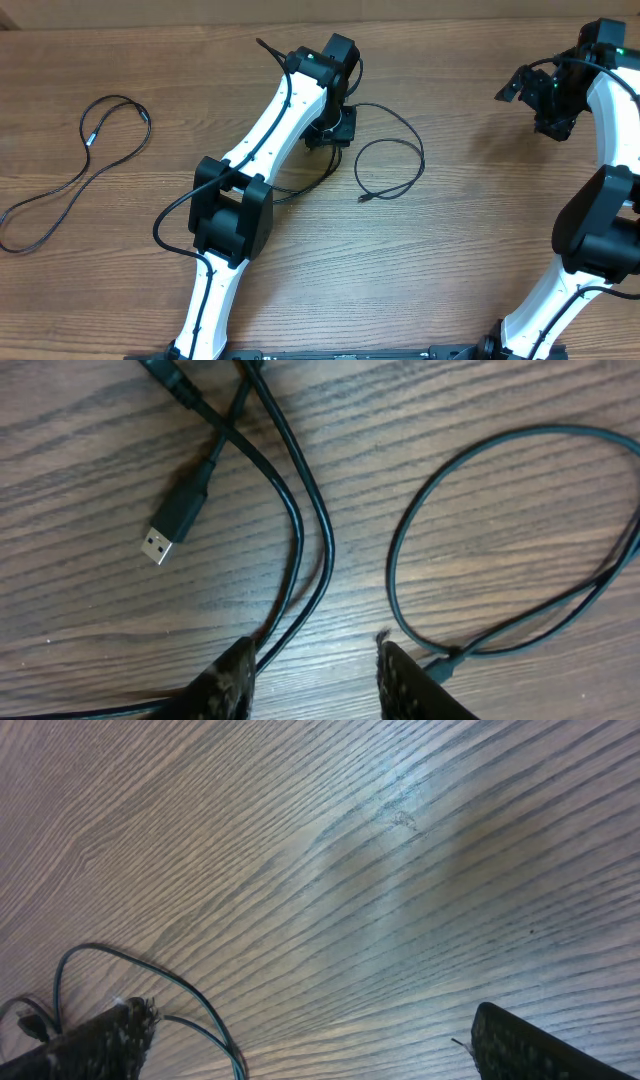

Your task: Untangle cables

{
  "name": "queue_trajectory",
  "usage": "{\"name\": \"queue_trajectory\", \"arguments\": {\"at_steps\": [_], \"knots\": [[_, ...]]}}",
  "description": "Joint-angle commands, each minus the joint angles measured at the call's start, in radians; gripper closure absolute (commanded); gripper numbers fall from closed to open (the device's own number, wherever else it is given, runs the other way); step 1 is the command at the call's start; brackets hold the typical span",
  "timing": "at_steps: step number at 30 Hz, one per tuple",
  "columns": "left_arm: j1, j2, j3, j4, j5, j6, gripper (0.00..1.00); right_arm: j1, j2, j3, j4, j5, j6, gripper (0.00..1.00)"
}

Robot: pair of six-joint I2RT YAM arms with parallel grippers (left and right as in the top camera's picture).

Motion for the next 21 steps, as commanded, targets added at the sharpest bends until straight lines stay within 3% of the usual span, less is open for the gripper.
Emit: {"name": "queue_trajectory", "arguments": {"at_steps": [1, 8, 9, 21], "knots": [[-0.01, 0.005, 0.004, 0.007, -0.04, -0.045, 0.58, -0.003, -0.003, 0.011, 0.002, 0.007, 0.003, 0.0], [-0.023, 0.021, -0.006, 0.048, -0.067, -0.067, 0.38, -0.003, -0.003, 0.011, 0.002, 0.007, 0.003, 0.0], [-0.023, 0.028, -0.006, 0.071, -0.058, -0.067, 0.28, -0.003, -0.003, 0.011, 0.002, 0.007, 0.003, 0.0], [-0.022, 0.142, -0.006, 0.085, -0.059, -0.086, 0.36, -0.003, -0.003, 0.011, 0.002, 0.007, 0.003, 0.0]]}}
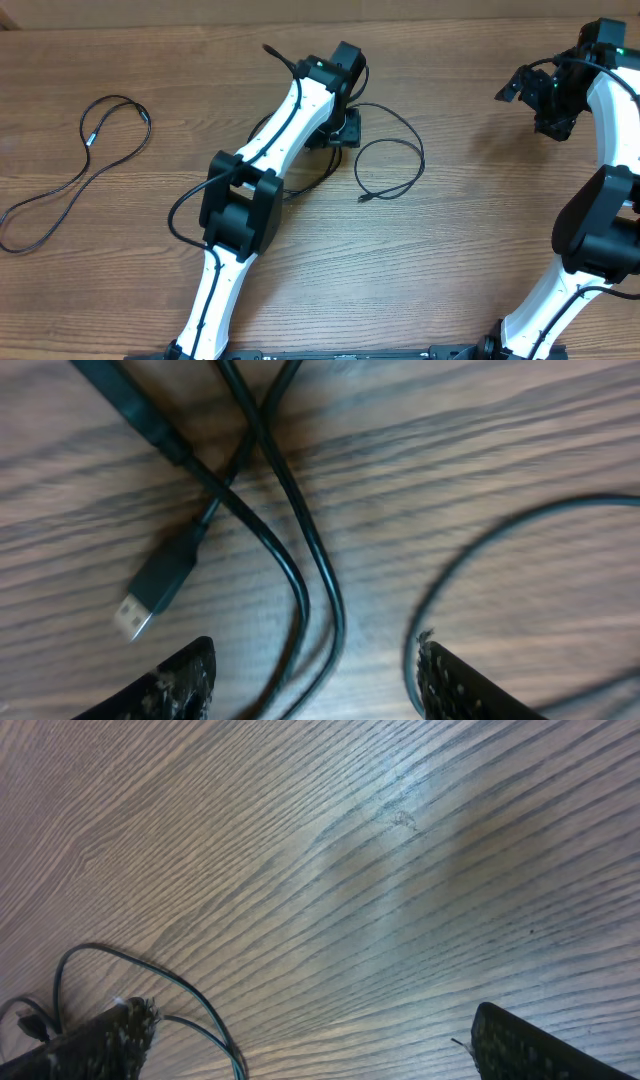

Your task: Untangle cables

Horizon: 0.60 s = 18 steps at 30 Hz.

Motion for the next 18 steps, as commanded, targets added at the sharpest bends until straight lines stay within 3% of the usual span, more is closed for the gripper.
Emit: {"name": "queue_trajectory", "arguments": {"at_steps": [1, 5, 8, 9, 11, 12, 18], "knots": [[-0.007, 0.062, -0.005, 0.0, -0.006, -0.026, 0.36, -0.003, -0.003, 0.011, 0.003, 0.007, 0.003, 0.0], [-0.007, 0.092, -0.005, 0.004, -0.006, -0.025, 0.39, -0.003, -0.003, 0.011, 0.003, 0.007, 0.003, 0.0], [-0.008, 0.099, -0.005, 0.004, -0.006, -0.025, 0.48, -0.003, -0.003, 0.011, 0.003, 0.007, 0.003, 0.0], [-0.008, 0.099, -0.005, 0.004, -0.006, -0.025, 0.57, -0.003, -0.003, 0.011, 0.003, 0.007, 0.003, 0.0], [-0.007, 0.099, -0.005, 0.003, -0.006, -0.024, 0.9, -0.003, -0.003, 0.011, 0.003, 0.007, 0.003, 0.0], [-0.007, 0.099, -0.005, 0.003, -0.006, -0.024, 0.96, -0.003, -0.003, 0.011, 0.003, 0.007, 0.003, 0.0], [-0.004, 0.098, -0.003, -0.046, 0.136, 0.005, 0.96, -0.003, -0.003, 0.011, 0.003, 0.007, 0.003, 0.0]]}}
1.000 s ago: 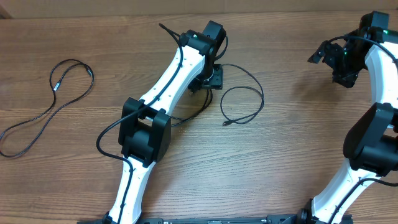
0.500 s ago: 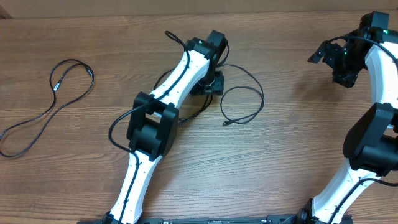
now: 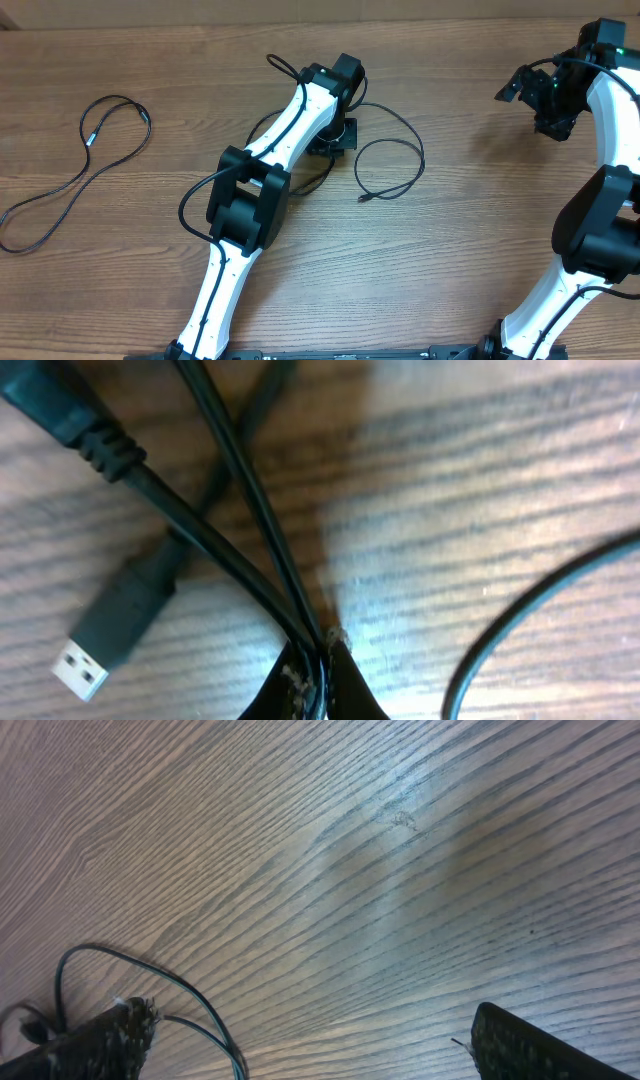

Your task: Untangle cables

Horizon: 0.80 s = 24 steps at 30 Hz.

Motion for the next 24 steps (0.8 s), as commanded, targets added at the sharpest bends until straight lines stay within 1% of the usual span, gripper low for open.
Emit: {"name": "queue_trajectory", "arguments": {"at_steps": [1, 4, 9, 10, 13, 16, 24], "knots": [[-0.004, 0.036, -0.004, -0.033, 0.13, 0.033, 0.96, -0.003, -0.003, 0.011, 0.002, 0.007, 0.003, 0.0], [-0.001, 0.009, 0.015, -0.052, 0.183, 0.071, 0.96, -0.003, -0.003, 0.011, 0.002, 0.007, 0.003, 0.0], [0.002, -0.12, 0.059, -0.065, 0.169, 0.097, 0.96, -0.003, -0.003, 0.011, 0.002, 0.007, 0.003, 0.0], [0.004, -0.183, 0.062, -0.06, 0.131, 0.096, 0.96, -0.003, -0.003, 0.011, 0.002, 0.007, 0.003, 0.0], [0.012, -0.275, 0.062, -0.06, 0.056, 0.096, 0.96, -0.003, -0.003, 0.011, 0.002, 0.007, 0.003, 0.0], [0.032, -0.399, 0.062, -0.064, -0.055, 0.096, 0.96, -0.003, -0.003, 0.011, 0.002, 0.007, 0.003, 0.0], [0.075, -0.627, 0.062, -0.068, -0.308, 0.095, 0.96, -0.003, -0.003, 0.011, 0.002, 0.007, 0.003, 0.0]]}}
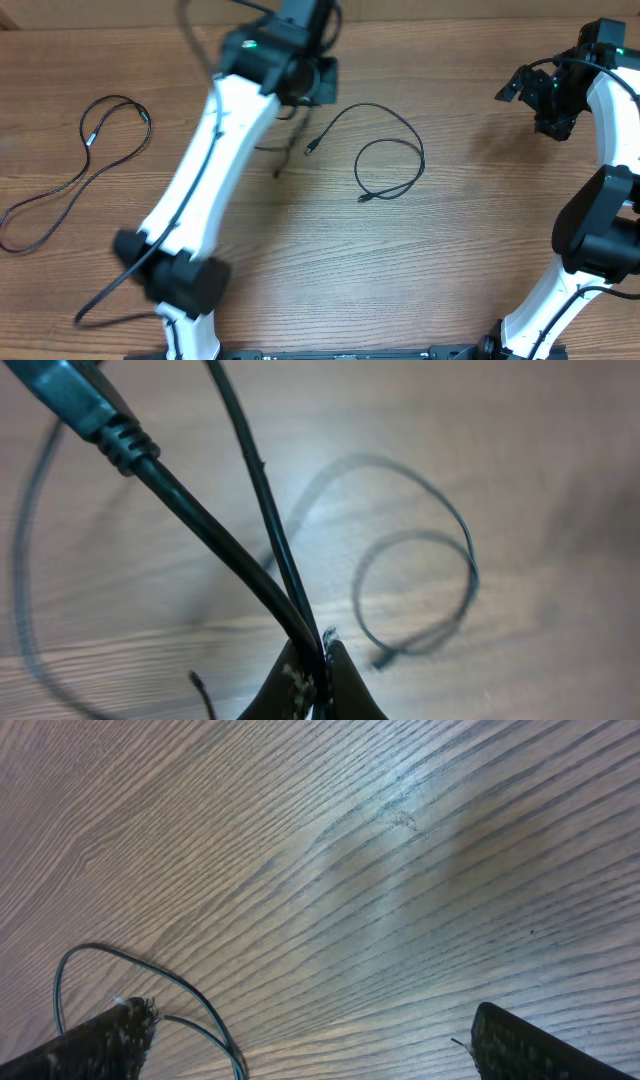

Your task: Untangle cables

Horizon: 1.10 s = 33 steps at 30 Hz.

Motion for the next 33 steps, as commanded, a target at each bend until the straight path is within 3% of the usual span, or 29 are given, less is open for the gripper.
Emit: {"name": "queue_trajectory", "arguments": {"at_steps": [1, 5, 9, 14, 20, 29, 33], "knots": [[0.022, -0.102, 0.016, -0.004, -0.206, 0.015, 0.96, -0.003, -0.003, 0.011, 0.003, 0.006, 0.003, 0.0], [0.023, -0.179, 0.016, -0.011, -0.387, 0.014, 0.96, -0.003, -0.003, 0.011, 0.003, 0.006, 0.003, 0.0], [0.023, -0.231, 0.015, -0.055, -0.695, -0.019, 0.96, -0.003, -0.003, 0.011, 0.003, 0.006, 0.003, 0.0], [0.052, -0.219, 0.013, -0.09, -0.892, -0.065, 0.96, -0.003, -0.003, 0.011, 0.003, 0.006, 0.003, 0.0], [0.167, -0.2, 0.011, -0.112, -0.856, -0.16, 0.96, -0.003, -0.003, 0.011, 0.003, 0.006, 0.003, 0.0], [0.461, -0.141, -0.027, -0.124, -0.507, -0.195, 0.96, -0.003, -0.003, 0.011, 0.003, 0.006, 0.003, 0.0], [0.552, -0.08, -0.027, -0.157, -0.43, -0.195, 0.96, -0.003, -0.003, 0.011, 0.003, 0.006, 0.003, 0.0]]}}
